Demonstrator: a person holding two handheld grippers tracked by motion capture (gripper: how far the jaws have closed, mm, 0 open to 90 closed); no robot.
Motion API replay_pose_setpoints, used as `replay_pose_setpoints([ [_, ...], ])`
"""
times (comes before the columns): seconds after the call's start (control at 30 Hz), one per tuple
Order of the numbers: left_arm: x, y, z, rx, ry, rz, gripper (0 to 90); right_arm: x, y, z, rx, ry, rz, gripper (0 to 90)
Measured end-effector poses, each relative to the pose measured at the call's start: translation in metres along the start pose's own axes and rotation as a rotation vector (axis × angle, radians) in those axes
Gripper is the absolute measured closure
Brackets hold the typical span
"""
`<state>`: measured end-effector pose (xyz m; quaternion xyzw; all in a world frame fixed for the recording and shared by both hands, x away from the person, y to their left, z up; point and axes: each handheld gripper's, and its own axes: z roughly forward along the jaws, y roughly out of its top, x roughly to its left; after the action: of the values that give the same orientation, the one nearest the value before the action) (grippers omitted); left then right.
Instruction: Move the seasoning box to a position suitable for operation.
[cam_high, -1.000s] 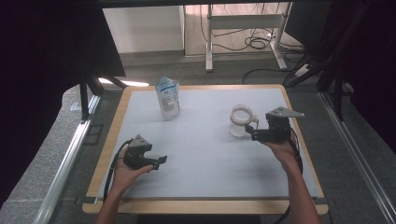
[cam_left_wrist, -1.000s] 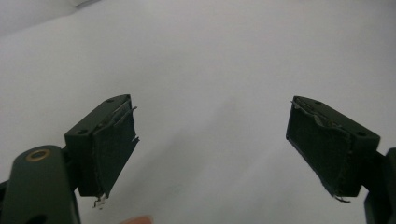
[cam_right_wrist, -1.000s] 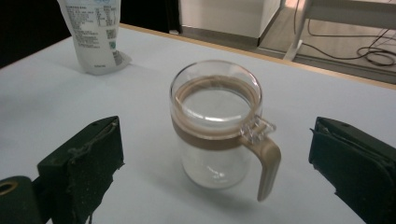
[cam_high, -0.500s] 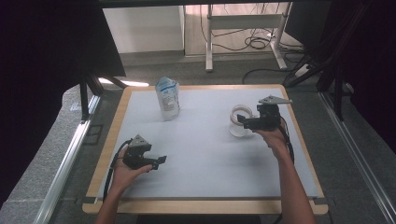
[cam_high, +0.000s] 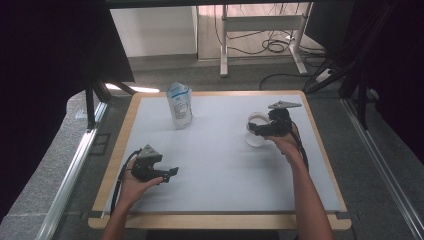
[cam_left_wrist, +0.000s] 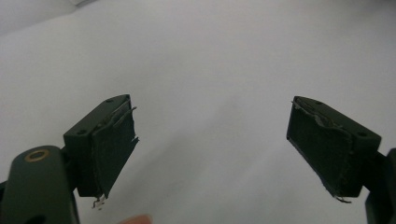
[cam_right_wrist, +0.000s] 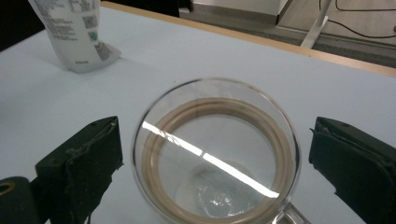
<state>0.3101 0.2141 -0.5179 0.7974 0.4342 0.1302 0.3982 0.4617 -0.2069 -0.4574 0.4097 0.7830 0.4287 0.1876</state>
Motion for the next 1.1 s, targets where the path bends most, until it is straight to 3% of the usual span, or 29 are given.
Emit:
replay_pose_setpoints([
  [0.33, 0.000, 0.000, -0.001, -0.002, 0.002, 0.003, 15.1, -0.004, -0.007, 0.022, 0.049, 0.013, -0.022, 4.1],
  [0.9, -0.002, 0.000, 0.001, 0.010, -0.001, 0.020, 14.7, -0.006, -0.011, 0.025, 0.047, 0.027, -0.058, 2.8],
  [1.1, -0.002, 0.000, 0.002, 0.011, 0.001, 0.021, 14.4, -0.004, -0.013, 0.026, 0.062, 0.007, -0.110, 3.6],
])
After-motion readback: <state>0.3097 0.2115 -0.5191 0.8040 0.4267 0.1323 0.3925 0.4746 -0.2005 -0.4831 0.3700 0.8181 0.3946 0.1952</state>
